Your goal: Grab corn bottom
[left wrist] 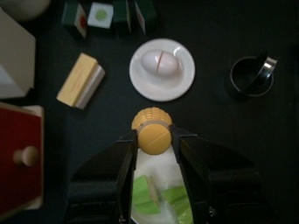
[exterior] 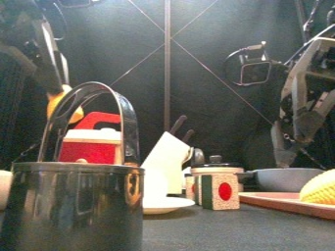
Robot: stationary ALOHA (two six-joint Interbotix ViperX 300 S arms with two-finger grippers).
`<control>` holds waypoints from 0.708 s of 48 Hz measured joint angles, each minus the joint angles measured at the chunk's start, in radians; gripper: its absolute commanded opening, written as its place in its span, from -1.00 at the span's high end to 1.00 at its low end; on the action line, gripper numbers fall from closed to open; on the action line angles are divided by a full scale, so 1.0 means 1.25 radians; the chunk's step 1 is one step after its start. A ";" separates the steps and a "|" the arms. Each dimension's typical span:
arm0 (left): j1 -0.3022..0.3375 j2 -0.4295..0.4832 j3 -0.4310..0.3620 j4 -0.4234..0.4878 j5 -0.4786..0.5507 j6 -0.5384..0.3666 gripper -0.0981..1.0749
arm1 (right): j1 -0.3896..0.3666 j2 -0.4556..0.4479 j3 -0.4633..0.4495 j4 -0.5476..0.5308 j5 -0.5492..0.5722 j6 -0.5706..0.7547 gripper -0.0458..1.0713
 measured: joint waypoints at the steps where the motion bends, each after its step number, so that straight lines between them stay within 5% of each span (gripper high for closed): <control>1: 0.001 -0.004 0.000 0.010 -0.001 -0.001 -0.34 | 0.000 0.000 -0.009 0.007 0.011 0.000 -0.86; 16: 0.087 -0.083 0.043 0.215 -0.048 -0.061 -0.34 | -0.009 0.037 -0.131 0.055 0.217 0.115 -0.85; 34: 0.290 -0.231 0.136 0.344 -0.296 -0.163 -0.34 | -0.052 0.070 -0.229 -0.169 0.361 0.384 -0.85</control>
